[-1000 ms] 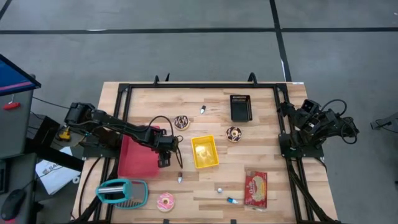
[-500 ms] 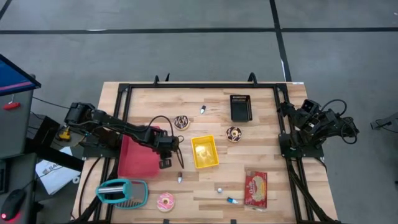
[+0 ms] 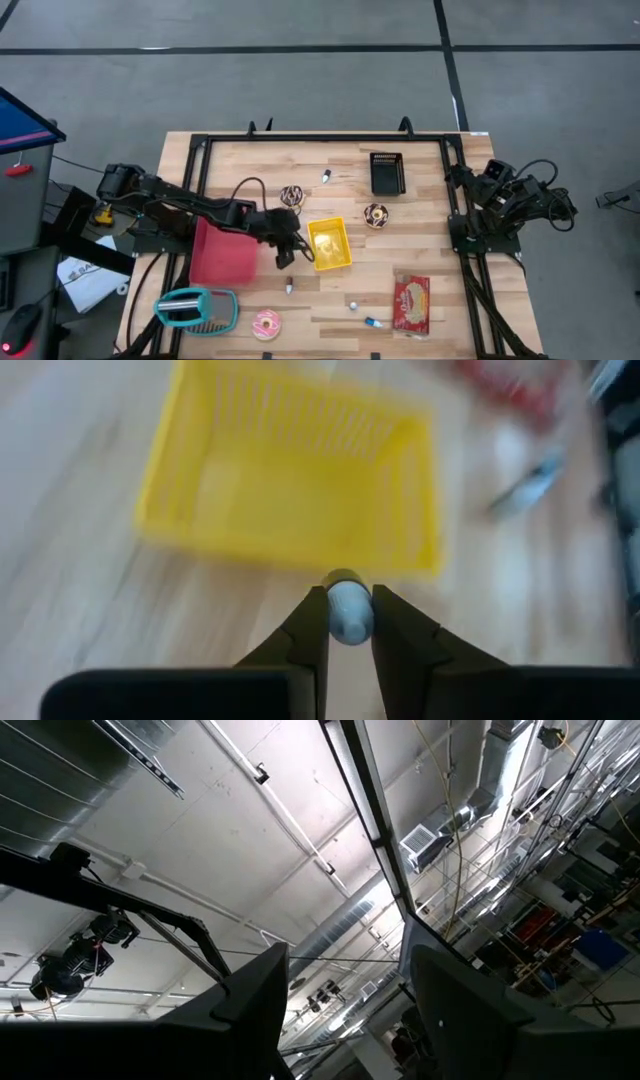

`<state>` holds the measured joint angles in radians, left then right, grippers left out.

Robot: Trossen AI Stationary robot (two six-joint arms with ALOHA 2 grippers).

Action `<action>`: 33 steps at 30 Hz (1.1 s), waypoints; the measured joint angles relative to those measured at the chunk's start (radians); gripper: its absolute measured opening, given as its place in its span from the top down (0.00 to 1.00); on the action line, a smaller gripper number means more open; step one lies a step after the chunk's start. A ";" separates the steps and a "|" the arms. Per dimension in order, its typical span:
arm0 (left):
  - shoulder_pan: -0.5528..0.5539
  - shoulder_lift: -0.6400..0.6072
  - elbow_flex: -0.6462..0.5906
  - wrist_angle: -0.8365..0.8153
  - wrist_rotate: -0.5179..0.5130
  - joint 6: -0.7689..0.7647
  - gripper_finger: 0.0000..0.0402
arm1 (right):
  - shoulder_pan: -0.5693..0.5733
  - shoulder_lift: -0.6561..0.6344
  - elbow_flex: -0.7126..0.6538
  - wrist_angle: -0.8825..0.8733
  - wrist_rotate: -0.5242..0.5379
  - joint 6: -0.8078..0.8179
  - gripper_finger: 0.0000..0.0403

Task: Pick & Place Food Item
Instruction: Put the top red food coloring bottle into the yellow bin

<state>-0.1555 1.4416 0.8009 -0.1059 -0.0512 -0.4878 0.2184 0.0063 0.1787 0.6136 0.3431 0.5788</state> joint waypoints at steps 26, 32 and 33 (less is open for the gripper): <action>0.227 0.191 0.362 0.310 0.023 0.202 0.89 | -0.005 0.000 0.000 -0.012 0.014 -0.006 0.50; 0.244 0.268 0.441 0.331 0.015 0.224 0.88 | -0.005 0.017 0.000 -0.029 0.023 -0.003 0.50; 0.249 0.281 0.461 0.339 0.014 0.225 0.88 | -0.005 0.023 0.001 -0.026 0.024 -0.003 0.50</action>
<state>0.0937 1.7231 1.2615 0.2332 -0.0368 -0.2630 0.2134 0.0290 0.1799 0.5876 0.3674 0.5760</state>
